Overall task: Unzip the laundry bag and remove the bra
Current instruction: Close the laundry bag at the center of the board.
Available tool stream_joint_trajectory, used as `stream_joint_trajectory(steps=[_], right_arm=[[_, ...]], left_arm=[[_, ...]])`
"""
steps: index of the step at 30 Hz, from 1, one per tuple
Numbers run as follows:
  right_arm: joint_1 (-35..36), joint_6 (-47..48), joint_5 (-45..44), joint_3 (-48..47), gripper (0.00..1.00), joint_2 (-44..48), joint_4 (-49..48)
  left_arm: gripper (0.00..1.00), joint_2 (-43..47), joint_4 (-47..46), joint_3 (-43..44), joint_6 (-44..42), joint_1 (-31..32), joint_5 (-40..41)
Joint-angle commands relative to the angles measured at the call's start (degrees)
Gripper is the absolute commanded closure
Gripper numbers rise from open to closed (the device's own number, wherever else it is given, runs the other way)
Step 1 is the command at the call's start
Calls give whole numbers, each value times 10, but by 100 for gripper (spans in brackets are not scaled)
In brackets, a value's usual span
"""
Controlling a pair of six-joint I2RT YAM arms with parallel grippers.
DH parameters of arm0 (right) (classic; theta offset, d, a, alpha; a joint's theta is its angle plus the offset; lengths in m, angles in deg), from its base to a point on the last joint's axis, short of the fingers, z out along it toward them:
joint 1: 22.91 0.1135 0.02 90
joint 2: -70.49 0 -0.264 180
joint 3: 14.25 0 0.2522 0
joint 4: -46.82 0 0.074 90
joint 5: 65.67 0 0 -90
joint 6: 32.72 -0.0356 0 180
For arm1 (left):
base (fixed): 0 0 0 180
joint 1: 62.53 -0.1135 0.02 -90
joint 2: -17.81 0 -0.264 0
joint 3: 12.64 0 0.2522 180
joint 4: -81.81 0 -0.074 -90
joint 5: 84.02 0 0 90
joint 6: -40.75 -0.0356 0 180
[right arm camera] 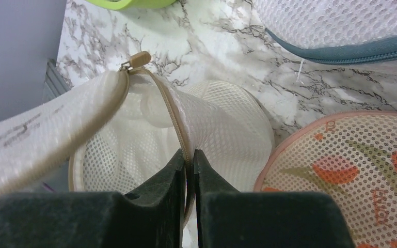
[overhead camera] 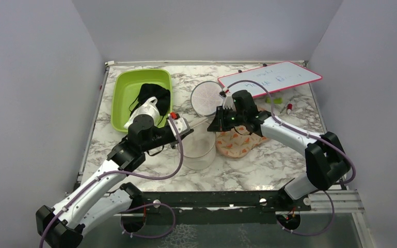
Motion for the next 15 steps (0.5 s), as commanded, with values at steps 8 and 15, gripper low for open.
stream_joint_trajectory(steps=[8,15], right_arm=[[-3,3,-1,-12,86,-6,-20],[-3,45,-56,-37,65,9,58]], left_arm=[[100,-94,86,18,-112,152,60],[99,-106,71,-1,-92,165,77]])
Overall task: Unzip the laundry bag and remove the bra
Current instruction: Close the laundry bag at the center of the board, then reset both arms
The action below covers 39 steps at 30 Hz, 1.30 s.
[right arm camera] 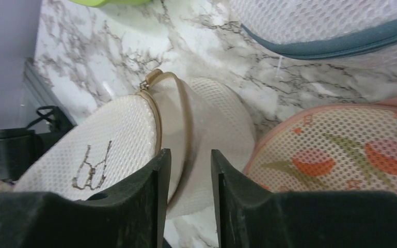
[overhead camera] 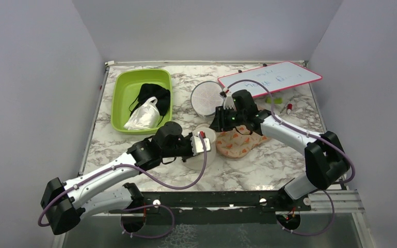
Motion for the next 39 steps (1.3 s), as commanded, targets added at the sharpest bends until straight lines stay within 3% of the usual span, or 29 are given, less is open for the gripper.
stream_joint_trajectory(steps=[1,12,25,39], right_arm=[[1,37,-54,-38,61,23,60],[-1,125,-242,-73,22,165,173],[0,168,-230,-62,20,236,131],[0,168,-231,-49,20,265,117]], left_arm=[[98,-4,-8,-4,1,7,21],[88,-40,-13,-9,14,10,-34],[49,-74,6,8,41,10,-95],[47,-195,-22,-1,70,10,-173]])
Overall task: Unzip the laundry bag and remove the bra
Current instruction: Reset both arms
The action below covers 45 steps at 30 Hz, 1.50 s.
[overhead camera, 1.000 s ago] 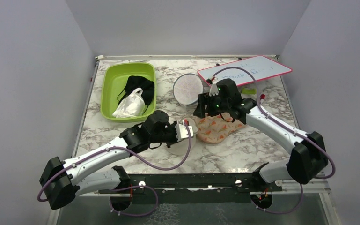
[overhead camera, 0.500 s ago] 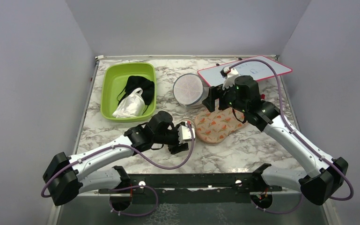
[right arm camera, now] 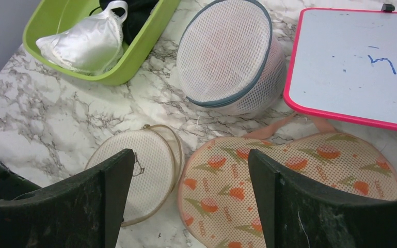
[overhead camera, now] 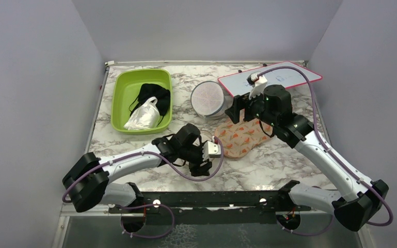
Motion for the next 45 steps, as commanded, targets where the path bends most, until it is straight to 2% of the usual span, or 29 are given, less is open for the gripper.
stream_joint_trajectory(steps=[1,5,10,12,15,20,26,29,31,33,38,41,42,45], right_arm=[[0,5,-6,13,20,15,-24],[0,4,-1,21,20,23,-26],[0,5,3,32,19,38,-30],[0,7,4,36,19,42,-34],[0,10,6,32,18,43,-29],[0,11,4,36,16,57,-25],[0,15,9,46,14,76,-34],[0,16,9,56,14,84,-52],[0,16,8,65,14,91,-70],[0,16,5,65,14,94,-77],[0,8,-13,67,13,118,-98],[0,6,-38,68,12,143,-106],[0,6,-51,68,12,152,-106],[0,13,-97,68,8,186,-110]], left_arm=[[47,-38,-20,0,12,2,-38],[47,-47,-19,4,15,2,-21],[42,-8,-28,3,17,1,13],[34,18,-36,2,18,0,25],[30,65,-67,-10,29,-9,31],[2,132,-130,-19,62,-57,8],[1,165,-196,2,124,-115,-55],[1,170,-236,20,164,-133,-33],[1,174,-256,31,182,-146,18],[1,189,-273,34,198,-158,108],[1,228,-308,38,227,-196,399],[1,230,-259,82,244,-232,598],[1,229,-239,98,247,-248,641],[1,242,-230,117,239,-320,656]])
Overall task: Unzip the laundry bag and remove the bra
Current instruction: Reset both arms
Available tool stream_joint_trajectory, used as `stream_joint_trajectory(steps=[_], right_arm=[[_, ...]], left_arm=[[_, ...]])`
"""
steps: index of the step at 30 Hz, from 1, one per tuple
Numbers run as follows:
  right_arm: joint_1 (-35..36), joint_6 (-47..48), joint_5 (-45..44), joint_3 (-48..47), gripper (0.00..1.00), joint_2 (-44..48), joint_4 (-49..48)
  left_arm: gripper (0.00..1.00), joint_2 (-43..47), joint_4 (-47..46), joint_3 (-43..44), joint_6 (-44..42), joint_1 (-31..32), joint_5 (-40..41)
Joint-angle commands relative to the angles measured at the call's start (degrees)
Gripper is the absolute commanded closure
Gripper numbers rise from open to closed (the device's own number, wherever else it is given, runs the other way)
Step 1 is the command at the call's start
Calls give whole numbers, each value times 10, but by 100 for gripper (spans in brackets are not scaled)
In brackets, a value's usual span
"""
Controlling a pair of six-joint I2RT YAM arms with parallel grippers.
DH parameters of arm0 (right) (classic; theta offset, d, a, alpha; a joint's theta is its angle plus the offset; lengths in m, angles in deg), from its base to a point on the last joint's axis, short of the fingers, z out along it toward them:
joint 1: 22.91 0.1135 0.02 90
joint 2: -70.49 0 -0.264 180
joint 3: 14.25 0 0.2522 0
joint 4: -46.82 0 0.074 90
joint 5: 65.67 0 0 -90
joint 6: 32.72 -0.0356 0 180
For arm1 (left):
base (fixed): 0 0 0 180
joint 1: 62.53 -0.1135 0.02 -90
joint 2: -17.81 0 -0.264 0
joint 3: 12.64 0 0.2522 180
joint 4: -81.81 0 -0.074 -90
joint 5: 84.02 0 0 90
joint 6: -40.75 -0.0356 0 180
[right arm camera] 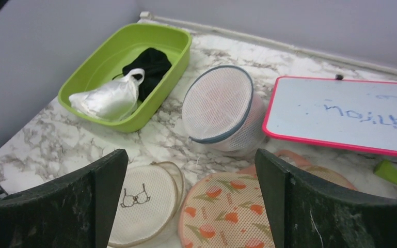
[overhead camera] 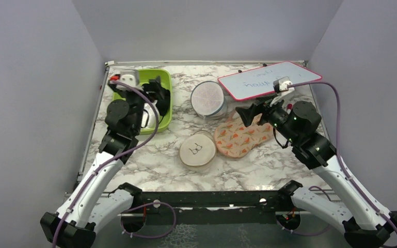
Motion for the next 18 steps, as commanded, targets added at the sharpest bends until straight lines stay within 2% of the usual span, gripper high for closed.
stream_joint_trajectory(steps=[1,4,10,15,17,18], right_arm=[[0,14,-84,-1,7,55,-33],[0,26,-115,-16,6,90,-24],[0,48,-156,-45,5,123,-13],[0,41,-181,-51,5,133,-8],[0,62,-151,-13,4,156,-54],[0,52,-156,-16,4,152,-48]], left_arm=[[1,35,13,36,15,-85,167],[1,79,1,41,-12,-97,142],[1,155,-49,21,-75,-97,33],[1,161,-31,34,-87,-97,10],[1,159,-27,35,-88,-97,11],[1,158,-27,34,-87,-97,10]])
